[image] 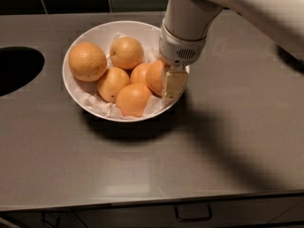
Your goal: Pick orange from white bowl
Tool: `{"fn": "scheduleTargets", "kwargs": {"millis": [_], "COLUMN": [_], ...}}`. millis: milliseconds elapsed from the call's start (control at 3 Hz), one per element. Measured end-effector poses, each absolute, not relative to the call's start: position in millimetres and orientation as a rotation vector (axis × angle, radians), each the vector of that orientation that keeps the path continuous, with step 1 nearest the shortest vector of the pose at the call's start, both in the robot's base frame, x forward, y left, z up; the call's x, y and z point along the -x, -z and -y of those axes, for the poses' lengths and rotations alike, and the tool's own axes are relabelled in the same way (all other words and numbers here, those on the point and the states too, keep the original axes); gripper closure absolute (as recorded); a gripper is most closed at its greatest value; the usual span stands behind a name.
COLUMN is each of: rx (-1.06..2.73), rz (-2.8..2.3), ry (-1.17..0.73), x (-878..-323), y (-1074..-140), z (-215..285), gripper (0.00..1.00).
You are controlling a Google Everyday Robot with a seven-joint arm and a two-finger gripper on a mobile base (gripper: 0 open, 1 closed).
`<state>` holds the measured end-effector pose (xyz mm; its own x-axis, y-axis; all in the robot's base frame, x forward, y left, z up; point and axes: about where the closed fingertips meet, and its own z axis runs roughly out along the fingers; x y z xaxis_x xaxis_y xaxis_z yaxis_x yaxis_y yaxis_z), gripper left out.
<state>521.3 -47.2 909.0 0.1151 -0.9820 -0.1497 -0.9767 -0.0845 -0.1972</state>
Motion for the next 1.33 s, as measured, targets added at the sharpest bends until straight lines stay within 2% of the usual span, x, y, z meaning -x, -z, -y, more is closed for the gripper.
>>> {"fn": "scheduleTargets", "kwargs": {"millis": [333, 667, 1333], "rx": [2.146, 2.146, 2.145], "rz": [-1.940, -1.940, -1.940], "ry": [0.034, 0.034, 0.034], "x": [-521.4, -521.4, -521.4], "y": [-908.9, -908.9, -909.1], "z": [47.5, 47.5, 47.5], "gripper": [0.31, 0.48, 0.96]}}
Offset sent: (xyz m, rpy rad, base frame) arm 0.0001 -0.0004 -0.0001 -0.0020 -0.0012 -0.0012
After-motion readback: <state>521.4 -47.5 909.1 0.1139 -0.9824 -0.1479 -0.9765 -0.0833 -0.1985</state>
